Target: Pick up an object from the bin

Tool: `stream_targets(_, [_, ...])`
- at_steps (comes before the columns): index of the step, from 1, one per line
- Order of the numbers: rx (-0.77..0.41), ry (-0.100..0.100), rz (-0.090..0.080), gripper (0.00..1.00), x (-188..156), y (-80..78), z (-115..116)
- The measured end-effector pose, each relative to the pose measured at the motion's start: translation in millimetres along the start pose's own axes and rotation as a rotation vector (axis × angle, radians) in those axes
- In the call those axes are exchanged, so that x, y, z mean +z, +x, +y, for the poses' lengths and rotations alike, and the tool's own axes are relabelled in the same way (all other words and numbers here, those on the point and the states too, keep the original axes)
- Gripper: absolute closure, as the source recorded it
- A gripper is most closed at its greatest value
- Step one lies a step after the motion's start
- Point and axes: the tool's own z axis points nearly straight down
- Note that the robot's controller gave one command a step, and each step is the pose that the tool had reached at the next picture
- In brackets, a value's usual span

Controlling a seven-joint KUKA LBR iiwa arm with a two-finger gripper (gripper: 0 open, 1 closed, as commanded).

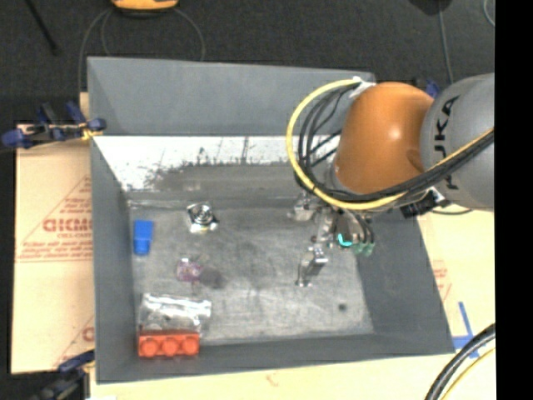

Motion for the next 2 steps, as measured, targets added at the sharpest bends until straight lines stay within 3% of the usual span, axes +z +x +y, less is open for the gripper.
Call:
stream_targets(1, [-0.070, 0.001, -0.014, 0.00, 128, -53.0, -104])
stream_targets(2, [-0.380, 0.005, -0.014, 0.00, 98, -80.2, -147])
